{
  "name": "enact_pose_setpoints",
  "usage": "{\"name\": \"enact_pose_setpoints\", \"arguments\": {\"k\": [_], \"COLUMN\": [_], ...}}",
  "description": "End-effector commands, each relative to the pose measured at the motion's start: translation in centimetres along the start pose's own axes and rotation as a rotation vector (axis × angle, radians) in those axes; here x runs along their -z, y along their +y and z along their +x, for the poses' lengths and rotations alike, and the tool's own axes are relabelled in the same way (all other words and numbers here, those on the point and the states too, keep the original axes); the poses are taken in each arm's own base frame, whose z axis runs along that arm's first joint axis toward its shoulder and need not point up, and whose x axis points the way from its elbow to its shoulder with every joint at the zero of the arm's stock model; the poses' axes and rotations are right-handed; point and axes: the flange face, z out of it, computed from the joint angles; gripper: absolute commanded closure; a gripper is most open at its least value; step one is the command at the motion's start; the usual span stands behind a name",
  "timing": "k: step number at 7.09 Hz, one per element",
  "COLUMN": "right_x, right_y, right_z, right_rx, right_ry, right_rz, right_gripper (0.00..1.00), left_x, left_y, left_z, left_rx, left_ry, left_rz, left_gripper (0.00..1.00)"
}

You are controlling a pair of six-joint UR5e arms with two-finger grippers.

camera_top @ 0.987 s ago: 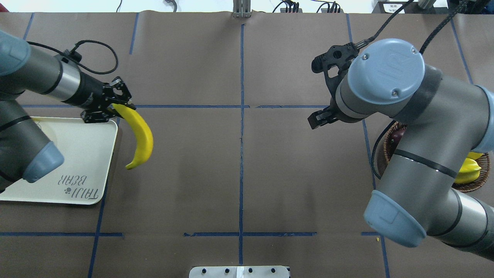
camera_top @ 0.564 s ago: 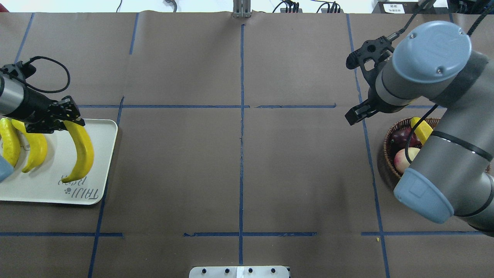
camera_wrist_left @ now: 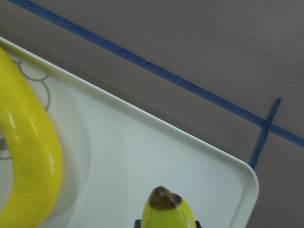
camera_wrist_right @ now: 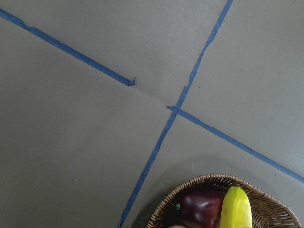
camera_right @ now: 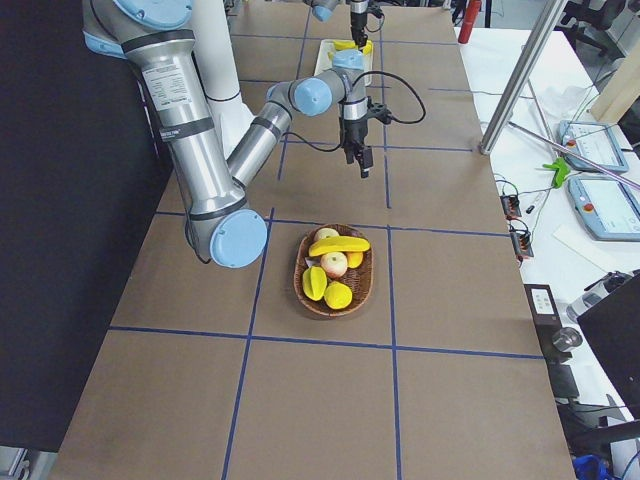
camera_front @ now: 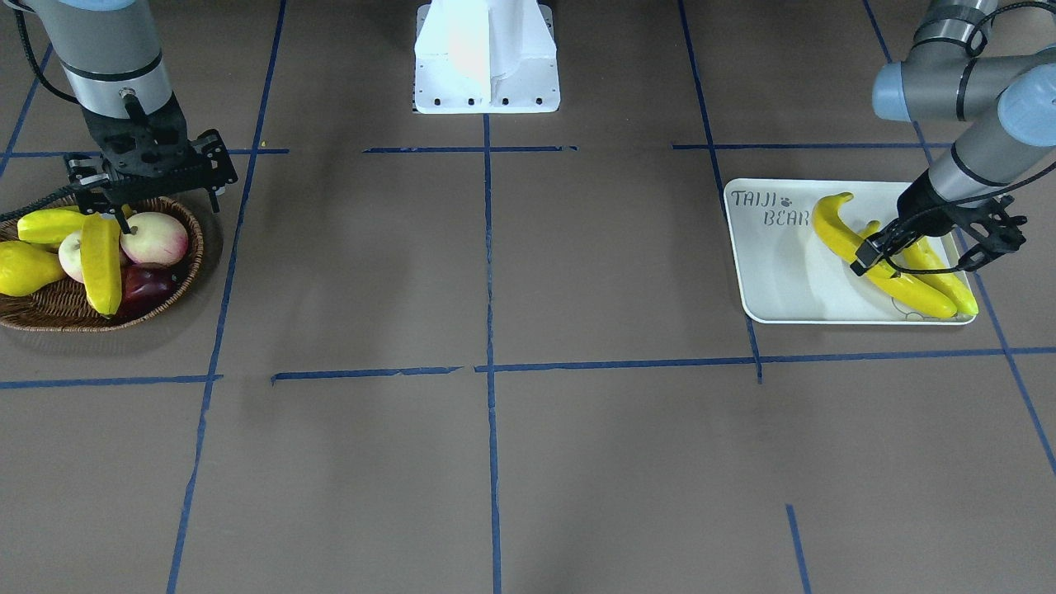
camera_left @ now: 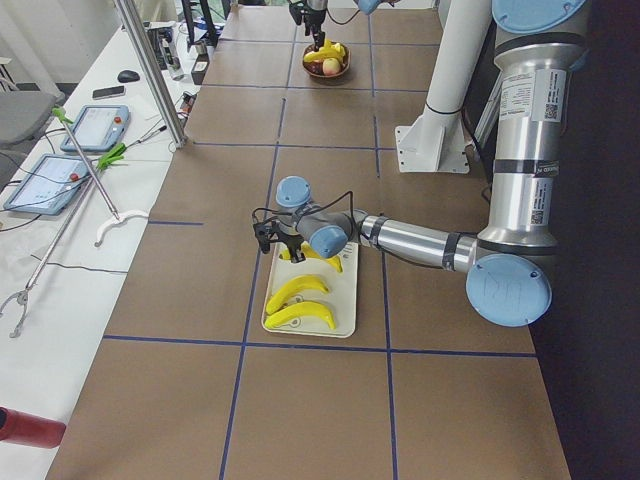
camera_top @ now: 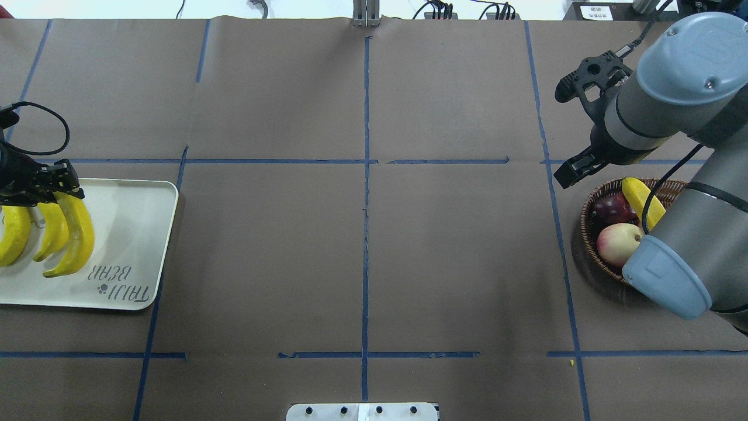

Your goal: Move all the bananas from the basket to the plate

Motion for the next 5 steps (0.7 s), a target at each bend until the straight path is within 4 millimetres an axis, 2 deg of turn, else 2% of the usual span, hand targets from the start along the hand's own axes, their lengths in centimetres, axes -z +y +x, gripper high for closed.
{"name": "enact_pose_setpoints", "arguments": {"k": [1,2,3,4,5], "right_x": [-0.1,0.0,0.0,0.2,0.5], "right_y": [0.0,0.1,0.1,0.1,0.3], "right_z": [0.0,-0.1,0.0,0.0,0.0], "right_rx": [-0.003,-0.006,-0.006,-0.007,-0.004], "right_ry": [0.000,-0.003,-0.001,-0.003,-0.006], "right_rz": [-0.002,0.000,0.001,0.003,0.009], "right_gripper": [0.01,0.01,0.01,0.01,0.01], "left_x": [-1.8,-2.0,-1.9,-1.4,-0.1], "left_y": [-1.0,-1.4,-1.9,-1.7,-1.9], "left_z": [-1.8,-2.3,-2.5,-2.6,-2.3], "left_rx": [-0.001,0.008,0.004,-0.005,-0.005], "left_ry": [0.002,-0.015,-0.026,-0.019,0.005], "left_rz": [0.022,0.054,0.099,0.104,0.114], "left_gripper": [0.84,0.53,0.38,0.12,0.00]}}
